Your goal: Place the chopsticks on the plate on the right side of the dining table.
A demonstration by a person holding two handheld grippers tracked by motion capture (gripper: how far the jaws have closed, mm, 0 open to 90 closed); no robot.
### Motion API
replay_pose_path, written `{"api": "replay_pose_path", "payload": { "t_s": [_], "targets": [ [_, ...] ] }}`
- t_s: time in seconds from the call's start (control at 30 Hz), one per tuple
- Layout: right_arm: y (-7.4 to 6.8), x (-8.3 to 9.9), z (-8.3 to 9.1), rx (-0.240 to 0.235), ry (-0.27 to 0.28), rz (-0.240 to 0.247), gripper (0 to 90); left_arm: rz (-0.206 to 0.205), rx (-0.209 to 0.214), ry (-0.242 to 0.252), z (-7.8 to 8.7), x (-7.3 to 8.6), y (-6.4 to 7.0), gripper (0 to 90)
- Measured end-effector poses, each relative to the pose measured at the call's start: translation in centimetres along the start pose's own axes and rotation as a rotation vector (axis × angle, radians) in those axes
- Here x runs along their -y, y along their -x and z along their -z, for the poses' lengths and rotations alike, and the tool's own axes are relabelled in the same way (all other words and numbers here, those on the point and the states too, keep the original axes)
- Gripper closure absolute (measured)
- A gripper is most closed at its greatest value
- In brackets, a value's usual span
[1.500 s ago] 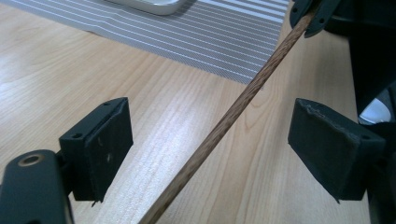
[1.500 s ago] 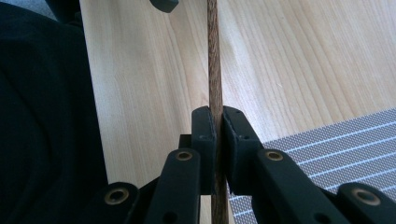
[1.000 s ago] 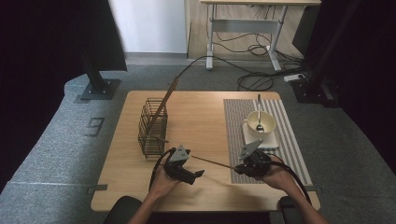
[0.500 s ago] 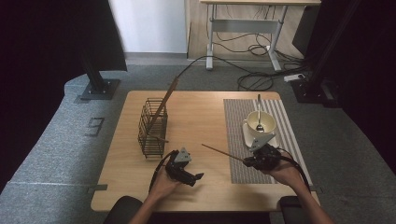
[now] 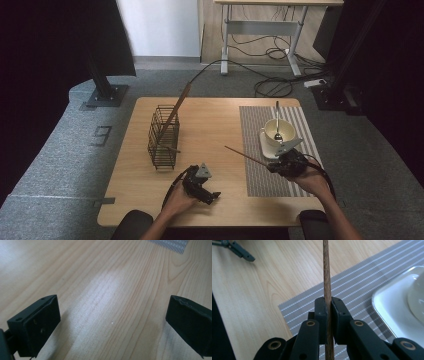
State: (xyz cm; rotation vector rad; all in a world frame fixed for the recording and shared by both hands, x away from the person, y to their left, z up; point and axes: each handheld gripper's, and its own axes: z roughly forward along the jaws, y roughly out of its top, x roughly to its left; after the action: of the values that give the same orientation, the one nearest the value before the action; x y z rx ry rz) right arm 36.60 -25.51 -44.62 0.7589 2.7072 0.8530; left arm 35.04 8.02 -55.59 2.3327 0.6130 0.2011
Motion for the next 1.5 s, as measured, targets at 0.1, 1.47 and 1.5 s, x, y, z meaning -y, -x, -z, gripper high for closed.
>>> {"api": "replay_pose_path", "payload": {
  "t_s": [0.1, 1.47, 1.5],
  "targets": [
    [0.7, 0.4, 0.2, 0.012, 0.004, -0.021, 82.8, -0.015, -0.007, -0.018, -0.2, -0.1, 0.2, 0.0],
    [9.4, 4.3, -2.6, 0.152, -0.119, -0.204, 82.8, -0.016, -0.003, -0.022, -0.2, -0.1, 0.2, 0.0],
    [9.5, 4.4, -2.7, 0.152, -0.118, -0.206, 82.8, -0.016, -0.003, -0.022, -0.2, -0.1, 0.2, 0.0]
  ]
}}
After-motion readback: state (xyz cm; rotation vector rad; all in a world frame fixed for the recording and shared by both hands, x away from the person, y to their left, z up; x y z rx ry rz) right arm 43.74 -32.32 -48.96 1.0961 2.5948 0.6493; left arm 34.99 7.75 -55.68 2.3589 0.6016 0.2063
